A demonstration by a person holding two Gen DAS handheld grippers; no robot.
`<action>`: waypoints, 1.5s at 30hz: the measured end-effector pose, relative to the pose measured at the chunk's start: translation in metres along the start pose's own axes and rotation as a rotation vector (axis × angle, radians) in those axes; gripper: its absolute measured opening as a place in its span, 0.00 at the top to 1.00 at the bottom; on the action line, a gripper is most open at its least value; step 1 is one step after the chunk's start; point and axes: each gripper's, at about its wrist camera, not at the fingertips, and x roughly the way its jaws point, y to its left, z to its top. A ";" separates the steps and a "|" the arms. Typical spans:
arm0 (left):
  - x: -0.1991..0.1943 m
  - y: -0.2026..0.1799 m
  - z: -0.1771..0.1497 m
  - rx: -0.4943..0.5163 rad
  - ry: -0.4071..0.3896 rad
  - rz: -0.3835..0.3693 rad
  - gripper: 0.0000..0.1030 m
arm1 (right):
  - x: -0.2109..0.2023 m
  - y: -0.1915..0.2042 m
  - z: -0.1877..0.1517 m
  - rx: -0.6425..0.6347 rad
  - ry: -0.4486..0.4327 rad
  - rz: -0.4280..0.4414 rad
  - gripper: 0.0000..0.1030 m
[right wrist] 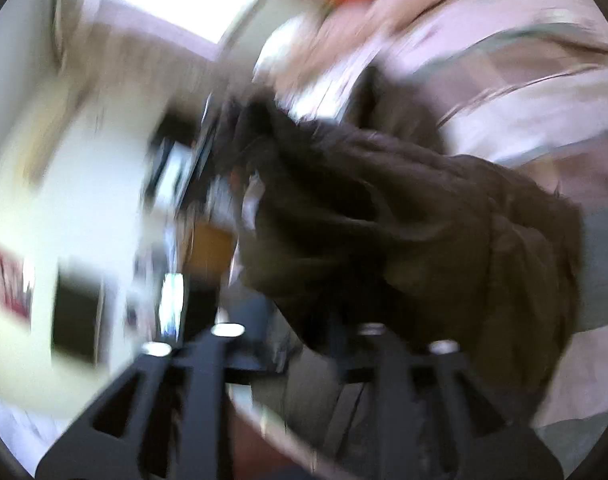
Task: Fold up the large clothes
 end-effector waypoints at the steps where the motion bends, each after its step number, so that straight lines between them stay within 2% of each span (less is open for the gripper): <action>1: 0.002 0.015 0.001 -0.026 -0.001 0.002 0.02 | -0.001 0.008 -0.012 -0.008 -0.032 -0.049 0.24; 2: 0.006 0.029 0.003 -0.046 0.002 0.000 0.02 | -0.006 0.006 -0.017 0.012 -0.056 -0.066 0.07; 3: 0.012 0.038 0.004 -0.059 0.011 -0.011 0.02 | -0.013 -0.002 -0.026 0.068 -0.078 -0.078 0.01; 6: 0.037 0.051 0.006 -0.069 0.047 -0.054 0.02 | -0.009 -0.036 -0.044 0.250 -0.047 -0.112 0.01; 8: 0.061 0.050 0.011 -0.066 0.063 -0.095 0.02 | -0.009 -0.076 -0.070 0.425 -0.003 -0.190 0.01; 10: 0.088 0.049 0.016 -0.074 0.082 -0.140 0.02 | -0.009 -0.096 -0.096 0.548 0.012 -0.208 0.01; 13: 0.127 0.040 0.027 -0.093 0.101 -0.216 0.02 | 0.004 -0.121 -0.106 0.617 0.019 -0.277 0.01; 16: 0.163 0.027 0.036 -0.091 0.124 -0.313 0.02 | 0.020 -0.139 -0.126 0.696 0.016 -0.279 0.01; 18: 0.182 0.016 0.039 -0.066 0.137 -0.300 0.04 | 0.040 -0.152 -0.140 0.732 0.016 -0.271 0.01; 19: 0.188 0.011 0.039 -0.054 0.127 -0.298 0.10 | 0.045 -0.156 -0.146 0.748 0.022 -0.278 0.01; 20: 0.190 0.008 0.039 -0.051 0.122 -0.307 0.33 | 0.049 -0.159 -0.149 0.758 0.026 -0.282 0.01; 21: 0.192 0.005 0.038 -0.058 0.120 -0.375 0.61 | 0.054 -0.160 -0.151 0.766 0.026 -0.276 0.01; 23: 0.184 -0.004 0.042 -0.023 0.086 -0.447 0.82 | 0.057 -0.166 -0.152 0.769 0.021 -0.268 0.01; 25: 0.168 -0.011 0.055 0.022 0.017 -0.447 0.86 | 0.057 -0.166 -0.149 0.764 0.009 -0.272 0.01; 28: 0.137 -0.017 0.084 0.033 -0.081 -0.524 0.87 | 0.059 -0.169 -0.142 0.762 -0.021 -0.267 0.01; 31: 0.106 -0.028 0.105 0.079 -0.165 -0.541 0.87 | 0.057 -0.171 -0.130 0.758 -0.075 -0.263 0.01; 33: 0.097 -0.038 0.109 0.099 -0.177 -0.520 0.72 | 0.054 -0.177 -0.124 0.779 -0.113 -0.254 0.01; 36: 0.105 -0.042 0.098 0.122 -0.154 -0.519 0.49 | 0.057 -0.199 -0.119 0.873 -0.151 -0.240 0.01; 39: 0.125 -0.046 0.093 0.118 -0.100 -0.493 0.41 | 0.066 -0.226 -0.127 1.034 -0.166 -0.230 0.01; 41: 0.143 -0.051 0.090 0.100 -0.048 -0.488 0.41 | 0.067 -0.239 -0.127 1.089 -0.238 -0.189 0.01; 42: 0.149 -0.045 0.086 0.094 -0.037 -0.481 0.42 | 0.064 -0.243 -0.123 1.070 -0.283 -0.190 0.08; 43: 0.158 -0.045 0.084 0.080 -0.017 -0.457 0.42 | 0.059 -0.245 -0.120 1.049 -0.319 -0.219 0.19; 44: 0.163 -0.041 0.083 0.071 -0.008 -0.448 0.43 | 0.052 -0.246 -0.113 1.010 -0.347 -0.285 0.58; 45: 0.170 -0.040 0.083 0.054 0.010 -0.441 0.43 | 0.048 -0.249 -0.108 0.988 -0.348 -0.340 0.79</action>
